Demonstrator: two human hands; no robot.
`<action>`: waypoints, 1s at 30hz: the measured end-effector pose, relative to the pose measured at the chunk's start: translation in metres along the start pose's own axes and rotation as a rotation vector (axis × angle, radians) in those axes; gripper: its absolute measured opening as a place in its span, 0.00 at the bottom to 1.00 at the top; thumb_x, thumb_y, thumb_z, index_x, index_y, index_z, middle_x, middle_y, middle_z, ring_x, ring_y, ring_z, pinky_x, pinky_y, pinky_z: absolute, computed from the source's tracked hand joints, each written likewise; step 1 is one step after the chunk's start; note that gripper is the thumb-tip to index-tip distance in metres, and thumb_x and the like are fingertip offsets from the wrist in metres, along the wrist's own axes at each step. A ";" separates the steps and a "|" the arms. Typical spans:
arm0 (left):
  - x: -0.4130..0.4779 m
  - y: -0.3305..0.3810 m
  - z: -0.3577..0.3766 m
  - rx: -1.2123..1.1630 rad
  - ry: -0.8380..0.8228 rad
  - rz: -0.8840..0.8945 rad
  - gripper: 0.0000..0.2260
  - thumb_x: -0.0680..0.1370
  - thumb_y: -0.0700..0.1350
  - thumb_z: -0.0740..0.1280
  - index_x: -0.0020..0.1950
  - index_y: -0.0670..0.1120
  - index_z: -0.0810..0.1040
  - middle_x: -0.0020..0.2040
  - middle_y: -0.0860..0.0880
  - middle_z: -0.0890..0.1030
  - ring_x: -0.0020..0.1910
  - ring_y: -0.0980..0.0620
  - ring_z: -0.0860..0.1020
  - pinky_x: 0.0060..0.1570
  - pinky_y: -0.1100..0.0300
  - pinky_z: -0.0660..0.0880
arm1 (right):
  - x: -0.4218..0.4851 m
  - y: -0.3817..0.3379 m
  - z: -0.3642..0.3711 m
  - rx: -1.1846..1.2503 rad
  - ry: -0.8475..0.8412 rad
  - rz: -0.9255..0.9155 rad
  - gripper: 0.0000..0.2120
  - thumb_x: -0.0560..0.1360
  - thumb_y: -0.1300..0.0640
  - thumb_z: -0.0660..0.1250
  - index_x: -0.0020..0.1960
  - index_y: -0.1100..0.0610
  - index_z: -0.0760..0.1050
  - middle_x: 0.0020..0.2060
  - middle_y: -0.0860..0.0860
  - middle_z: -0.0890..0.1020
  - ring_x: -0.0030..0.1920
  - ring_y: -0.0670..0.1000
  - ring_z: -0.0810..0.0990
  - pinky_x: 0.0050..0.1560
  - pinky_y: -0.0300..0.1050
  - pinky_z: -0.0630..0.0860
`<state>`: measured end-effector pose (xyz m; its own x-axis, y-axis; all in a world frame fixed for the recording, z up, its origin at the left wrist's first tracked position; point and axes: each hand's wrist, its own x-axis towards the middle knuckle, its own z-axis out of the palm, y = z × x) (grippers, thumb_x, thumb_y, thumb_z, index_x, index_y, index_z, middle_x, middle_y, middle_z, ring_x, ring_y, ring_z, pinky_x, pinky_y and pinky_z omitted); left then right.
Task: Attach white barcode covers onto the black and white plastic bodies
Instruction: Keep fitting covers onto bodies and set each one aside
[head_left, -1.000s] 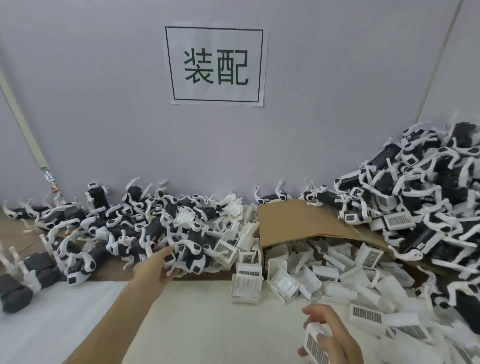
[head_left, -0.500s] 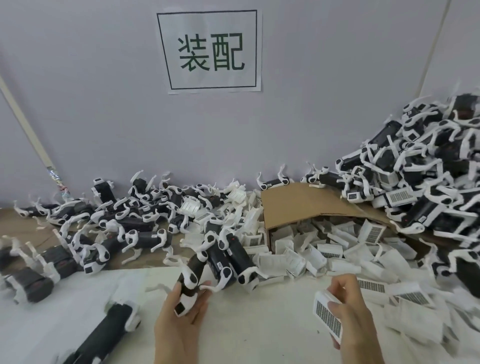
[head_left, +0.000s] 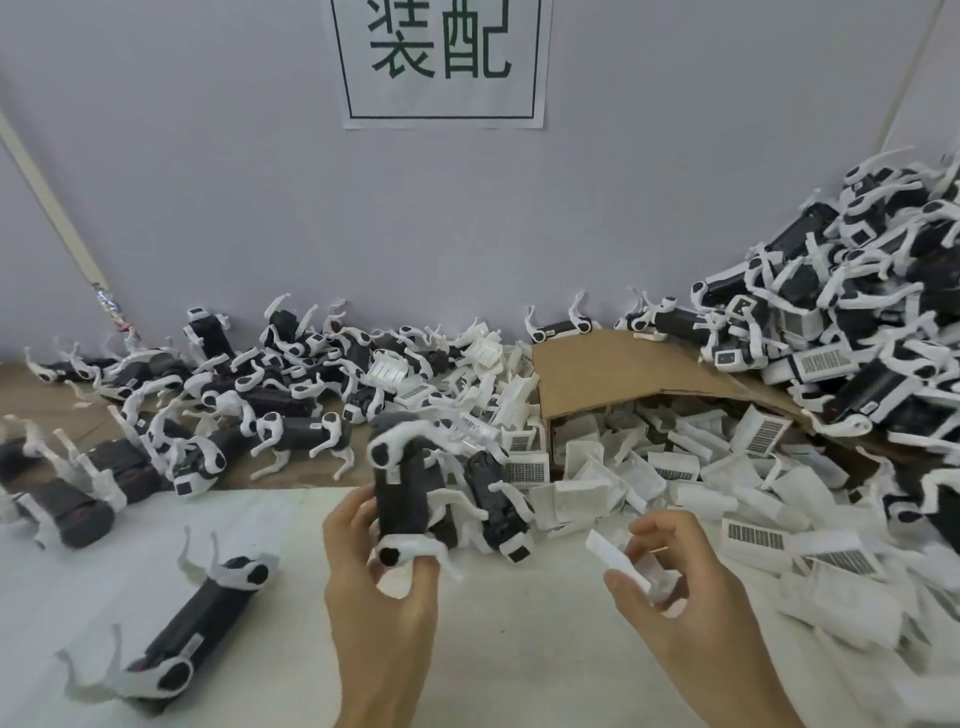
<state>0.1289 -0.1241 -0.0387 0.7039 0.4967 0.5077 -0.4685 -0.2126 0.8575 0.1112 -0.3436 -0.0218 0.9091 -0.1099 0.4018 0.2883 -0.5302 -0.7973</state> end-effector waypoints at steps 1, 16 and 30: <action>-0.002 0.002 0.001 0.030 -0.019 0.048 0.29 0.73 0.36 0.73 0.60 0.67 0.70 0.55 0.63 0.81 0.55 0.59 0.80 0.52 0.60 0.78 | 0.000 -0.001 0.000 0.011 0.000 -0.013 0.17 0.71 0.61 0.76 0.47 0.41 0.74 0.42 0.40 0.81 0.41 0.44 0.78 0.37 0.31 0.72; -0.022 0.009 0.006 0.032 -0.259 0.260 0.22 0.72 0.47 0.67 0.62 0.69 0.70 0.56 0.63 0.79 0.50 0.57 0.80 0.41 0.70 0.78 | 0.007 -0.002 -0.009 0.550 0.049 0.193 0.12 0.72 0.44 0.66 0.47 0.50 0.84 0.27 0.52 0.76 0.19 0.50 0.64 0.19 0.36 0.62; -0.030 0.001 0.012 0.046 -0.389 0.197 0.17 0.71 0.50 0.66 0.58 0.64 0.73 0.49 0.58 0.81 0.43 0.53 0.80 0.36 0.67 0.77 | 0.018 0.008 -0.028 0.807 0.145 0.255 0.21 0.76 0.75 0.62 0.61 0.55 0.77 0.45 0.53 0.86 0.38 0.53 0.85 0.39 0.39 0.81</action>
<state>0.1139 -0.1491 -0.0523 0.7564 0.0907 0.6478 -0.5957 -0.3136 0.7395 0.1215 -0.3732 -0.0082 0.9435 -0.2804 0.1765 0.2561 0.2795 -0.9253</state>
